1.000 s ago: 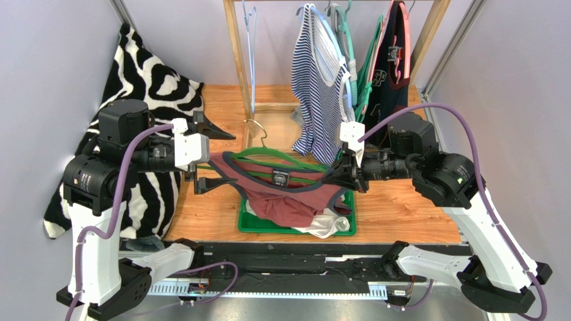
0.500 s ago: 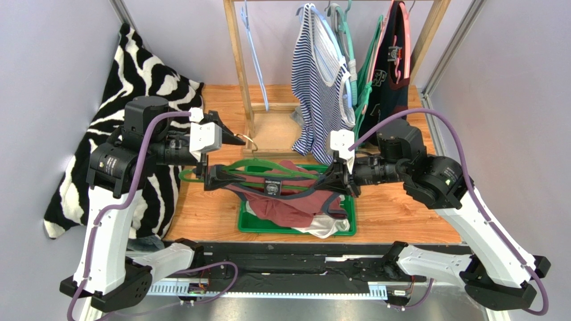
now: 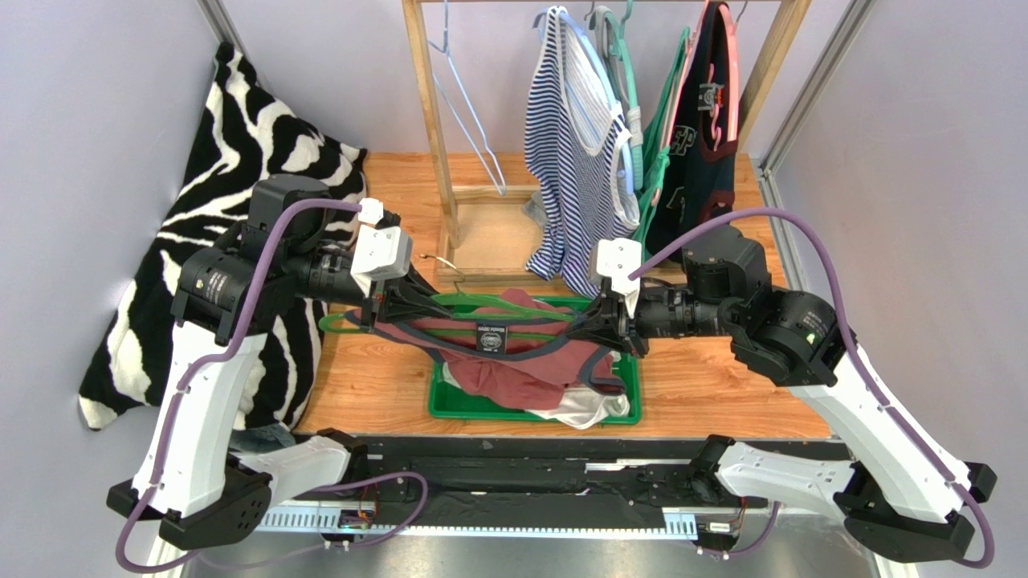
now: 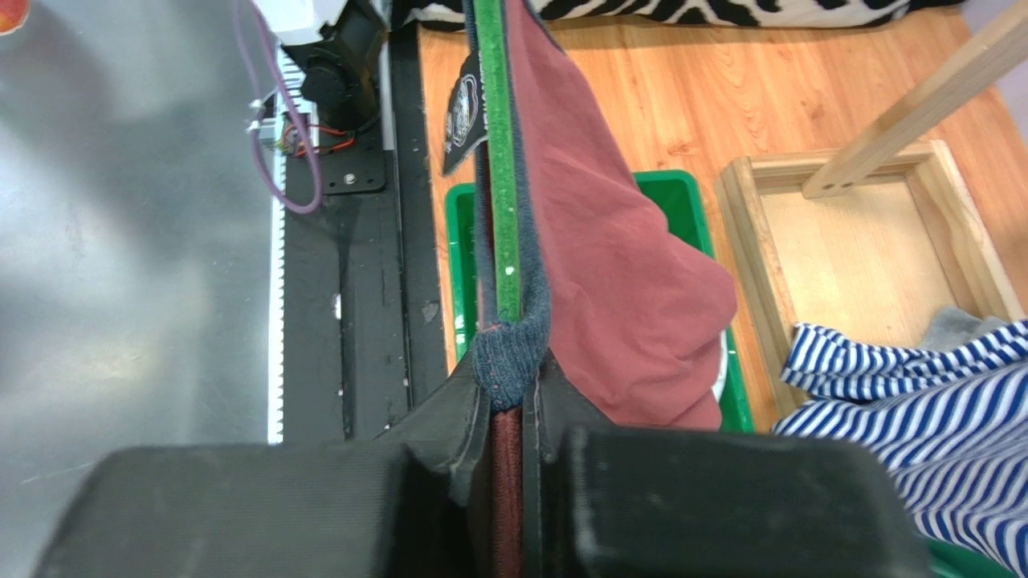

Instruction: Remove the tank top from the hanger

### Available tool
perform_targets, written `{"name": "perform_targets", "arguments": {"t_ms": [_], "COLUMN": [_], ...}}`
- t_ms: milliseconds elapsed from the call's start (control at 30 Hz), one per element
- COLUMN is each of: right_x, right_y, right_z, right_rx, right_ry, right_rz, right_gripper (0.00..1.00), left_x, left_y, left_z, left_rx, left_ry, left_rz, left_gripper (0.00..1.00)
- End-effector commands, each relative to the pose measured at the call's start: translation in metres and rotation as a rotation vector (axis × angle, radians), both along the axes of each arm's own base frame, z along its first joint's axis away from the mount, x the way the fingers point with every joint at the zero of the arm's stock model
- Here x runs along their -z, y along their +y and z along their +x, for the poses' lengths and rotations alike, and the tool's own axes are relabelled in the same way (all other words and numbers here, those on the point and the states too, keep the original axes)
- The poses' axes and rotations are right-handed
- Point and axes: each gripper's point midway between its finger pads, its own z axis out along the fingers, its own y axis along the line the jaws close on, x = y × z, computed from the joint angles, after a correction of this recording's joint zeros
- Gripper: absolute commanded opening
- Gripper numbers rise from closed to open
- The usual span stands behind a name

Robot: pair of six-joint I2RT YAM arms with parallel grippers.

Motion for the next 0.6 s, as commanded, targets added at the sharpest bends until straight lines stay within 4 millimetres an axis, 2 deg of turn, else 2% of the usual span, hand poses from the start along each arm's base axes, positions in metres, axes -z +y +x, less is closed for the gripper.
{"name": "perform_targets", "arguments": {"t_ms": [0, 33, 100, 133, 167, 200, 300, 333, 367, 433, 567], "right_x": [-0.030, -0.024, -0.030, -0.030, -0.034, -0.040, -0.053, -0.063, -0.061, -0.072, -0.064], "right_y": [-0.003, -0.004, -0.015, -0.019, -0.031, -0.038, -0.060, -0.069, -0.073, -0.083, -0.079], "right_z": [0.031, 0.037, 0.053, 0.060, 0.072, 0.076, 0.086, 0.081, 0.080, 0.071, 0.051], "right_rx": [0.174, 0.208, 0.322, 0.372, 0.469, 0.515, 0.648, 0.669, 0.688, 0.696, 0.629], "right_ry": [-0.114, -0.107, -0.147, -0.147, -0.173, -0.193, -0.225, -0.238, -0.229, -0.234, -0.163], "right_rz": [0.119, 0.113, 0.128, 0.134, 0.135, 0.153, 0.205, 0.247, 0.263, 0.331, 0.399], "right_gripper": [0.16, 0.21, 0.29, 0.52, 0.59, 0.65, 0.69, 0.70, 0.70, 0.72, 0.72], "left_x": [-0.017, -0.019, -0.021, -0.024, -0.024, -0.023, -0.026, -0.027, -0.027, -0.029, -0.032], "left_y": [0.000, -0.001, -0.001, 0.000, 0.001, 0.004, 0.007, 0.007, 0.007, 0.007, 0.006], "left_z": [-0.005, 0.003, 0.011, 0.022, 0.027, 0.036, 0.043, 0.044, 0.045, 0.046, 0.044], "left_rx": [-0.012, -0.057, -0.101, -0.164, -0.196, -0.252, -0.299, -0.306, -0.312, -0.325, -0.315], "left_ry": [-0.027, -0.032, -0.035, -0.034, -0.036, -0.045, -0.060, -0.056, -0.053, -0.052, -0.053], "left_rz": [-0.033, -0.034, -0.037, -0.037, -0.037, -0.025, -0.028, -0.030, -0.030, -0.034, -0.043], "left_gripper": [0.00, 0.00, 0.00, 0.00, 0.00, 0.00, 0.00, 0.00, 0.00, 0.00, 0.00]}}
